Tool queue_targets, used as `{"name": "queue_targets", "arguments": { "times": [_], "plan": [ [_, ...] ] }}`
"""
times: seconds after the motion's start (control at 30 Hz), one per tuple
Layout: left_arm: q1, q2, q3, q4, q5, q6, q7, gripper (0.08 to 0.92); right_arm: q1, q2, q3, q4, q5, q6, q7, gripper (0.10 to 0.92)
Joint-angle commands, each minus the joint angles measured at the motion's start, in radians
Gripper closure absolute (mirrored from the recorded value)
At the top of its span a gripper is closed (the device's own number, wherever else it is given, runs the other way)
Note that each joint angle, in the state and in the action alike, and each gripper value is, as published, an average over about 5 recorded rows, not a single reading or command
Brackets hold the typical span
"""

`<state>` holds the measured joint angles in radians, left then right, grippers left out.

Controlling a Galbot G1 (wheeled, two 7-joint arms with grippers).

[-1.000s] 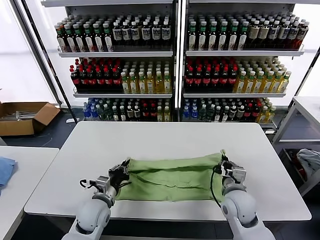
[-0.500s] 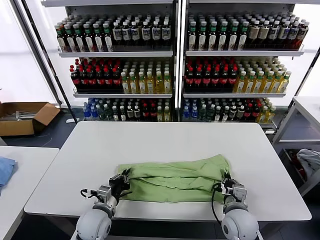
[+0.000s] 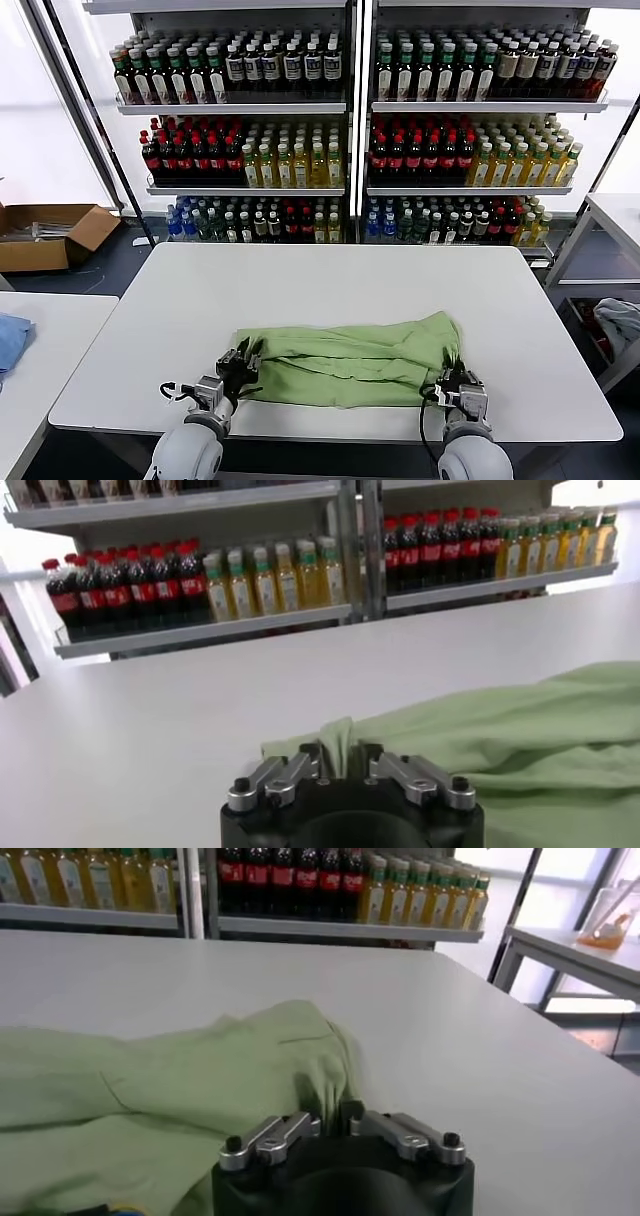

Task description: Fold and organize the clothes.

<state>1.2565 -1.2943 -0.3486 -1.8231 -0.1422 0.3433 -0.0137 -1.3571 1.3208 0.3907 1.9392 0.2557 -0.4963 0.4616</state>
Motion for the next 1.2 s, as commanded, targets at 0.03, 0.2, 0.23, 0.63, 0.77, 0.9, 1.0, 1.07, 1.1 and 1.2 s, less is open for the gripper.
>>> {"name": "queue_targets", "arguments": {
  "times": [0.03, 0.2, 0.23, 0.63, 0.77, 0.9, 1.0, 1.07, 1.1, 1.2],
  "plan": [
    [0.009, -0.005, -0.001, -0.044, 0.021, -0.005, -0.011, 0.543, -0.072, 0.004, 0.015, 0.075, -0.059, 0.089, 0.004, 0.650],
    [0.028, -0.024, -0.009, -0.082, 0.022, -0.003, -0.020, 0.405, -0.106, -0.001, 0.037, 0.157, -0.048, 0.156, -0.003, 0.502],
    [0.033, -0.030, -0.013, -0.090, 0.023, -0.001, -0.023, 0.370, -0.111, -0.002, 0.039, 0.175, -0.042, 0.162, -0.004, 0.476],
    [0.099, -0.101, -0.053, -0.098, -0.009, 0.038, -0.072, 0.178, -0.117, -0.010, 0.024, 0.229, -0.033, 0.188, 0.002, 0.207],
    [0.084, -0.123, -0.067, -0.077, -0.085, 0.060, -0.099, 0.177, -0.121, -0.017, 0.024, 0.229, -0.031, 0.190, 0.002, 0.203],
    [0.068, -0.131, -0.084, -0.045, -0.123, 0.067, -0.111, 0.177, -0.132, -0.024, 0.026, 0.235, -0.030, 0.191, 0.001, 0.203],
    [0.056, -0.131, -0.094, -0.019, -0.143, 0.071, -0.116, 0.177, -0.141, -0.026, 0.027, 0.237, -0.030, 0.193, 0.001, 0.203],
    [0.050, -0.132, -0.099, -0.004, -0.155, 0.073, -0.118, 0.177, -0.147, -0.026, 0.028, 0.239, -0.031, 0.194, 0.001, 0.203],
    [0.047, -0.132, -0.100, 0.002, -0.161, 0.075, -0.118, 0.177, -0.150, -0.026, 0.027, 0.240, -0.032, 0.194, 0.001, 0.203],
    [0.043, -0.131, -0.102, 0.018, -0.175, 0.080, -0.118, 0.177, -0.155, -0.025, 0.027, 0.246, -0.033, 0.194, 0.001, 0.203]
  ]
}}
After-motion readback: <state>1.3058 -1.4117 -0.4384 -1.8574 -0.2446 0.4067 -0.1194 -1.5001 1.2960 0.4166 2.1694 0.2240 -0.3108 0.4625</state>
